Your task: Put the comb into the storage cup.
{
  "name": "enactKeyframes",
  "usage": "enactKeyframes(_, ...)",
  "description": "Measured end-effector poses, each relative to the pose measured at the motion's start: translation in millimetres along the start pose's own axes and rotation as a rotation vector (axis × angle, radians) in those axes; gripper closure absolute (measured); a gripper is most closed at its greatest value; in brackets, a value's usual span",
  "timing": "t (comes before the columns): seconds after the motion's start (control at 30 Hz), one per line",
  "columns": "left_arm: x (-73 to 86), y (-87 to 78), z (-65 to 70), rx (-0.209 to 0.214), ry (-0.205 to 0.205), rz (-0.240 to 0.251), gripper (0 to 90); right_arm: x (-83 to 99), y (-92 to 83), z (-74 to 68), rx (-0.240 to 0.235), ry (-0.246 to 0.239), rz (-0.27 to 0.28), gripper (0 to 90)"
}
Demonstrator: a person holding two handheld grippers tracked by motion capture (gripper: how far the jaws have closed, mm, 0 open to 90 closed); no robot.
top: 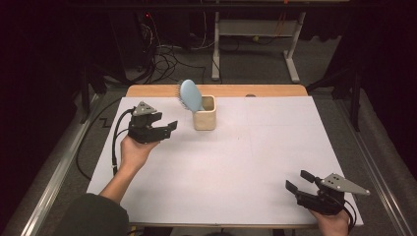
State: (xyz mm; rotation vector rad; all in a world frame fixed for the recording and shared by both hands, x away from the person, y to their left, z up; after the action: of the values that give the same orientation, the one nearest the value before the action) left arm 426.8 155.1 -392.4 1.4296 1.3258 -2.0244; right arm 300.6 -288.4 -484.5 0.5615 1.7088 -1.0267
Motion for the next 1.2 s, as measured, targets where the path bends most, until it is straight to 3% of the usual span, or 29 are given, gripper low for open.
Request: enactKeyframes(1.2, 27.0, -25.4, 0.1, 0.026, -0.045, 0.045, 33.7, -0.2, -0.3, 0.4, 0.003, 0.002, 0.004, 29.0)
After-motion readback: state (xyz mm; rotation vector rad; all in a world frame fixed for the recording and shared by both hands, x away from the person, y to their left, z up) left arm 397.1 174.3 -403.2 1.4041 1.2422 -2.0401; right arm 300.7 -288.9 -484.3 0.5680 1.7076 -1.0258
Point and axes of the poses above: each handheld gripper's, and its own axes: y roughly forward along the jaws, x roughly out of its underside, z roughly to its right, the point moved 6 cm from there along y, roughly forward along the jaws, and after that the axes turned 4 degrees about z, right-handed, at the moved point
